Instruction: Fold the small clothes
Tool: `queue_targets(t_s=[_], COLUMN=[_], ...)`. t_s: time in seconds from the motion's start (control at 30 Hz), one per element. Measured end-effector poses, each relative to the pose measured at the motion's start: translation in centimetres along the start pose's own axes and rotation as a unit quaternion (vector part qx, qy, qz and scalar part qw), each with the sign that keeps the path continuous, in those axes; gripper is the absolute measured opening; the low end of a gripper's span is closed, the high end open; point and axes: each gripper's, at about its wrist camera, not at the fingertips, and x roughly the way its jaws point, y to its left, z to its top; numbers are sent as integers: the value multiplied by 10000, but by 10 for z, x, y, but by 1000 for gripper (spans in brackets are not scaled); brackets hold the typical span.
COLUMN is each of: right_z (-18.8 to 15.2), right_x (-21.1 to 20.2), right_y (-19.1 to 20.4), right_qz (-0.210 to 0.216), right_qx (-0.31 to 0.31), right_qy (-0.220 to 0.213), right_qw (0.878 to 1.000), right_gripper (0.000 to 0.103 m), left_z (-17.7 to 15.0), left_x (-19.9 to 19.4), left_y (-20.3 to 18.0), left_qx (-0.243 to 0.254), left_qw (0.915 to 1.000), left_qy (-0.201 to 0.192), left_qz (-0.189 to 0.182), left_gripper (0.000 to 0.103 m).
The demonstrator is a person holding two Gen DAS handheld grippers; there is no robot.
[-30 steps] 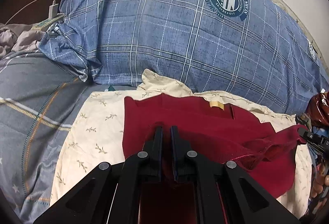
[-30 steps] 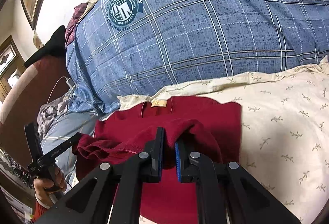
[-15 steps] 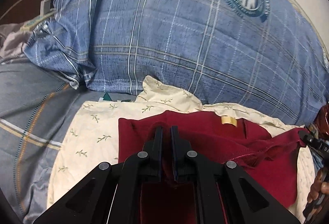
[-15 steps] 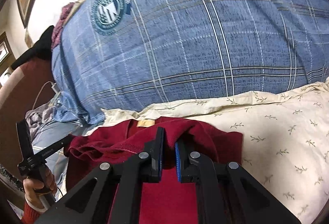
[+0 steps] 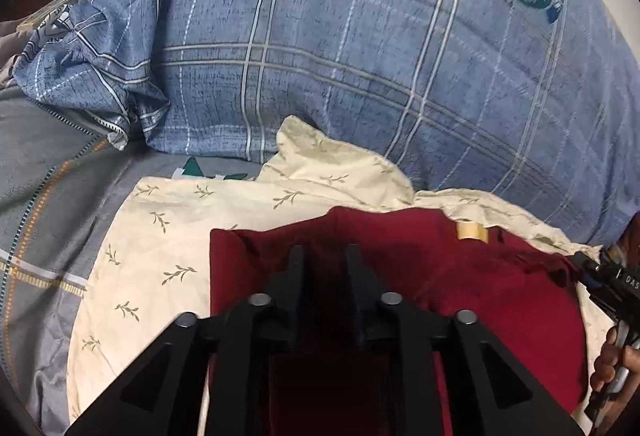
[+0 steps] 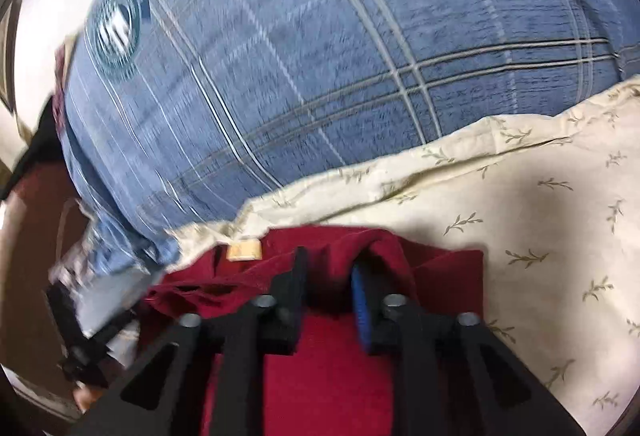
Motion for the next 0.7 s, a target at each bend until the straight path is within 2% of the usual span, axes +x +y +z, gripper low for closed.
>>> queue_targets(t_s=[0.03,0.07,0.13,0.2,0.33,0.5,0.6,0.67,0.7], right_z=[0,0,-3,-10,-23,-8,-3,-4,-7], right_x=[-8,-16,-26,-26,-3,48,75,69,62], right_y=[1,4,14,33,58,33,11,24,36], right_qz=[-42,-25,42,-138,-563,-1177,-1520,-1677,-1717], right_qx=[-23,-84,-385,-899,-1603,-1129,-709,-896,-1033], right_qy=[-146,-247,-169,-33,103,348,548,478,435], right_qw=[9999,9997,9991,9959,9854,9860,9843,9806,9788], right_gripper=[49,51,51,51,48,46,45,45,49], left_z=[1,1,-1,-5,-24,-53,-60,-61,-61], left_x=[-6,-15,-33,-47,-64,-57,-58,-59,-59], left_y=[0,3,11,17,29,46,39,34,33], left_qx=[57,62,-109,-218,-265,-484,-309,-42,40], left_qw=[9998,9989,9978,9983,9986,9982,9982,9983,9983], left_qy=[-139,-379,-628,-533,-391,122,77,-26,-47], left_qz=[116,253,179,-12,245,347,517,583,588], left_gripper=[64,82,80,80,80,80,80,80,80])
